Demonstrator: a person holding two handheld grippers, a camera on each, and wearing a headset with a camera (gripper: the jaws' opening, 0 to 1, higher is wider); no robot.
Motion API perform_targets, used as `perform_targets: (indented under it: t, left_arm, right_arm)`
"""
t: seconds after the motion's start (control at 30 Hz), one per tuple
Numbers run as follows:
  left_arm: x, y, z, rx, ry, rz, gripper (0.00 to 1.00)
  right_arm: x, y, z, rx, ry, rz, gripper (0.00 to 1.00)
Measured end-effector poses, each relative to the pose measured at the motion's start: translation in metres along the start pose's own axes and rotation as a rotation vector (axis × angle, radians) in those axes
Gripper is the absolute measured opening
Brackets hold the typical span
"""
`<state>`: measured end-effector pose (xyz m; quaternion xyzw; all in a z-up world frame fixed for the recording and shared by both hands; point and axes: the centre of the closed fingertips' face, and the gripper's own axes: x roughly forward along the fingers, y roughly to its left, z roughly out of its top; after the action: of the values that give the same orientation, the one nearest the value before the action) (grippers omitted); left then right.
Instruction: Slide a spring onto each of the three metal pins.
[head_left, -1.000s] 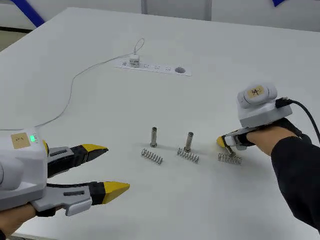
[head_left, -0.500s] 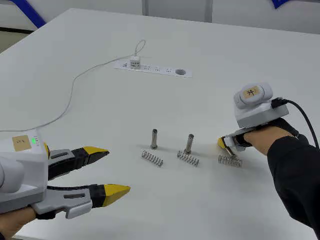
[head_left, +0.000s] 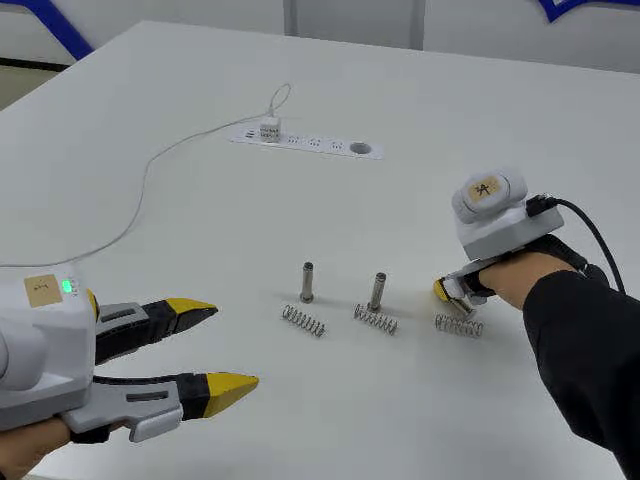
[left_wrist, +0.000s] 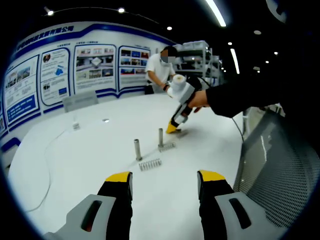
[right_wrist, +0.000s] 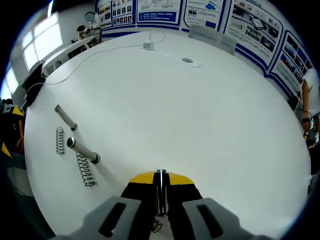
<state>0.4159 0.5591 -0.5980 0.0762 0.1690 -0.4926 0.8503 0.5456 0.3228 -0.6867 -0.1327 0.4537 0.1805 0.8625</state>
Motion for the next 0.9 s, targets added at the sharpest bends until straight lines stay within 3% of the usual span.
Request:
perform_targets:
  t: [0.2,0.23,0.47,0.9]
  left_arm:
    - [-0.002,0.001,0.002,0.003,-0.006,0.008,0.53]
    - [-0.002,0.001,0.003,0.005,-0.007,0.009,0.53]
    - [-0.002,0.000,0.003,0.007,-0.007,0.005,0.52]
    - [-0.002,0.000,0.005,0.012,-0.012,0.006,0.52]
  right_arm:
    - [-0.001,-0.005,0.000,0.019,-0.024,-0.005,0.08]
    - [-0.003,-0.004,0.004,0.025,-0.055,0.002,0.08]
    - [-0.021,-0.003,0.011,0.042,-0.105,0.009,0.09]
    - [-0.049,0.007,0.004,0.067,-0.171,0.008,0.09]
